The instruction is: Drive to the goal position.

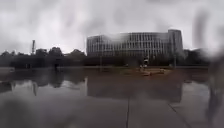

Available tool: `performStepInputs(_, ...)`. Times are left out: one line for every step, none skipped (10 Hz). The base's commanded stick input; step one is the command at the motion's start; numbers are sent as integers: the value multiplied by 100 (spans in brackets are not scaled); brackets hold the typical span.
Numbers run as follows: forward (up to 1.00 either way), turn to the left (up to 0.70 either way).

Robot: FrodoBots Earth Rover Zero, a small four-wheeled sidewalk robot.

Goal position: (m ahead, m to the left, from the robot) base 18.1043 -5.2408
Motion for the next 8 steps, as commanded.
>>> performStepInputs(70,0)
performStepInputs(70,0)
performStepInputs(70,0)
performStepInputs(70,0)
performStepInputs(70,0)
performStepInputs(70,0)
performStepInputs(70,0)
performStepInputs(70,0)
